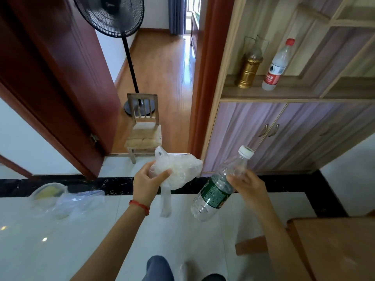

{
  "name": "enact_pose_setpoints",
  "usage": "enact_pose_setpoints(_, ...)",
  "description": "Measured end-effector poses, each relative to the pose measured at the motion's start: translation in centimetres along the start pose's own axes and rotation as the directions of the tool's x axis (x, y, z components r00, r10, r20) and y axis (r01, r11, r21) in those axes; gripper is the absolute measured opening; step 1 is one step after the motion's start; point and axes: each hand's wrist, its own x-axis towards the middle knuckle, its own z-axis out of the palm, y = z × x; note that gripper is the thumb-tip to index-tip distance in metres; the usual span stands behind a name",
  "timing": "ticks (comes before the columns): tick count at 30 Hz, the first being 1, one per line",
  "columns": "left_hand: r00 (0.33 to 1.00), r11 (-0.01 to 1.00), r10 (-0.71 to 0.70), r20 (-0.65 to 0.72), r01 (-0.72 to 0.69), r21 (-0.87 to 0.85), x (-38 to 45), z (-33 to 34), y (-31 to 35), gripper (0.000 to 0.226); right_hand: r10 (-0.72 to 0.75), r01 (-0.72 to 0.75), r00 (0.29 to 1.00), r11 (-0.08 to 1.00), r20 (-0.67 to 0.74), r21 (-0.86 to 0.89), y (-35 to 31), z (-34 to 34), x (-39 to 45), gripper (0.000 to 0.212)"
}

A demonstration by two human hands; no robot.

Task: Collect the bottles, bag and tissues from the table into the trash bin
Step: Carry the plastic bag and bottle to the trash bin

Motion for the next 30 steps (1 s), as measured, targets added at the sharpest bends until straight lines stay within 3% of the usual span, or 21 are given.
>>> enact_pose_setpoints(5, 0.998, 1.0, 0.004, 0.07, -0.004, -0.001, 6.2, 2.8, 0.9, 0.037, 0.02, -0.02, 0.999, 1.0, -0.047, 0.001, 0.2, -0.2, 5.5, 0.013)
enact_pose_setpoints(9, 0.987, 1.0, 0.01, 0.159, -0.012, 0.013, 11.6, 5.2, 1.4, 0.067, 0.024, -0.023, 0.992, 1.0, -0.124, 0.006, 0.3, -0.1, 9.8, 0.018)
enact_pose_setpoints(12, 0.974, 0.999, 0.02, 0.225, -0.028, 0.032, 15.8, 7.0, 2.0, 0.071, 0.027, -0.03, 0.982, 1.0, -0.185, -0.011, 0.3, 0.3, 13.0, 0.018)
enact_pose_setpoints(20, 0.908, 0.998, -0.019, 0.419, -0.007, 0.06, 25.1, 11.8, 3.6, 0.046, 0.08, -0.054, 0.939, 0.995, -0.335, 0.085, -0.7, 0.9, 18.8, 0.015)
enact_pose_setpoints(23, 0.873, 0.994, -0.03, 0.486, -0.024, 0.106, 26.9, 14.3, 4.0, 0.034, 0.119, -0.061, 0.898, 0.987, -0.424, 0.147, -0.3, -0.3, 18.9, 0.047)
enact_pose_setpoints(24, 0.86, 0.991, -0.035, 0.509, -0.035, 0.128, 27.2, 15.4, 4.3, 0.025, 0.129, -0.059, 0.88, 0.985, -0.458, 0.164, -0.3, -0.9, 18.7, 0.048)
enact_pose_setpoints(27, 0.796, 0.982, -0.05, 0.603, -0.069, 0.173, 27.5, 19.3, 4.9, 0.029, 0.132, -0.057, 0.844, 0.986, -0.519, 0.157, -0.3, -2.7, 17.8, 0.019)
enact_pose_setpoints(30, 0.734, 0.976, -0.054, 0.678, -0.104, 0.191, 26.6, 23.4, 4.9, 0.032, 0.135, -0.07, 0.784, 0.989, -0.605, 0.131, 0.3, -5.0, 16.0, 0.012)
